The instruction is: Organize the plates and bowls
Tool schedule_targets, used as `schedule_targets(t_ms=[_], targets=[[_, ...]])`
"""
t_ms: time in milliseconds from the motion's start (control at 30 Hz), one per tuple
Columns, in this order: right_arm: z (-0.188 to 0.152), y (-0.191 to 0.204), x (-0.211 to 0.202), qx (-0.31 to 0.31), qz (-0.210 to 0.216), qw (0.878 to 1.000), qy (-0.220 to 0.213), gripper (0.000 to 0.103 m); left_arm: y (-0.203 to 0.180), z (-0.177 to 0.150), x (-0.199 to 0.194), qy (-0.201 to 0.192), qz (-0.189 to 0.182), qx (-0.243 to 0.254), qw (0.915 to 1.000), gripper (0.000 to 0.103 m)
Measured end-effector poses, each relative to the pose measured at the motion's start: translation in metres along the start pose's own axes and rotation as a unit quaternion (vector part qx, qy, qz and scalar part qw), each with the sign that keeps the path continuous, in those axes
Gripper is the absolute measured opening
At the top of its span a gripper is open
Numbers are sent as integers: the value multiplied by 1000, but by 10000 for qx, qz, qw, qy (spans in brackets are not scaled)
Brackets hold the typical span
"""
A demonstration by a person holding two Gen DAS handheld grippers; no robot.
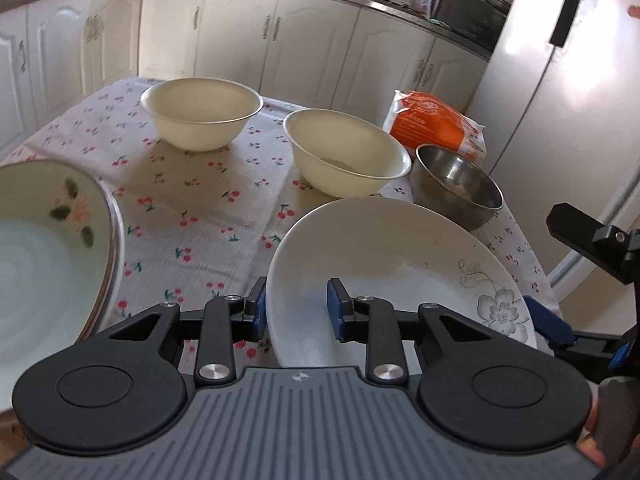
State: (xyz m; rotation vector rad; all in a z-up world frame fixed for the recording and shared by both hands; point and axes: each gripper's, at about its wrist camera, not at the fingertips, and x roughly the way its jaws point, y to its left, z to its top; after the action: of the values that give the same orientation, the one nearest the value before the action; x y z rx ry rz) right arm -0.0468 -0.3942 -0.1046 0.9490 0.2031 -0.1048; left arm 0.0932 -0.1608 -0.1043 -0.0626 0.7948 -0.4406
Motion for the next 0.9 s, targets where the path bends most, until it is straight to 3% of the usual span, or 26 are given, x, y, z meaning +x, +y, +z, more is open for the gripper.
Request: schedule_targets(t_ms=[233, 900], targets=[[-5, 13, -3, -23, 173, 9995, -256, 103, 11, 0, -10, 82, 19, -315, 9995, 31], [-18, 67, 10, -241, 812, 9958, -354, 103, 52, 19, -63, -332, 92, -561, 9978, 31]])
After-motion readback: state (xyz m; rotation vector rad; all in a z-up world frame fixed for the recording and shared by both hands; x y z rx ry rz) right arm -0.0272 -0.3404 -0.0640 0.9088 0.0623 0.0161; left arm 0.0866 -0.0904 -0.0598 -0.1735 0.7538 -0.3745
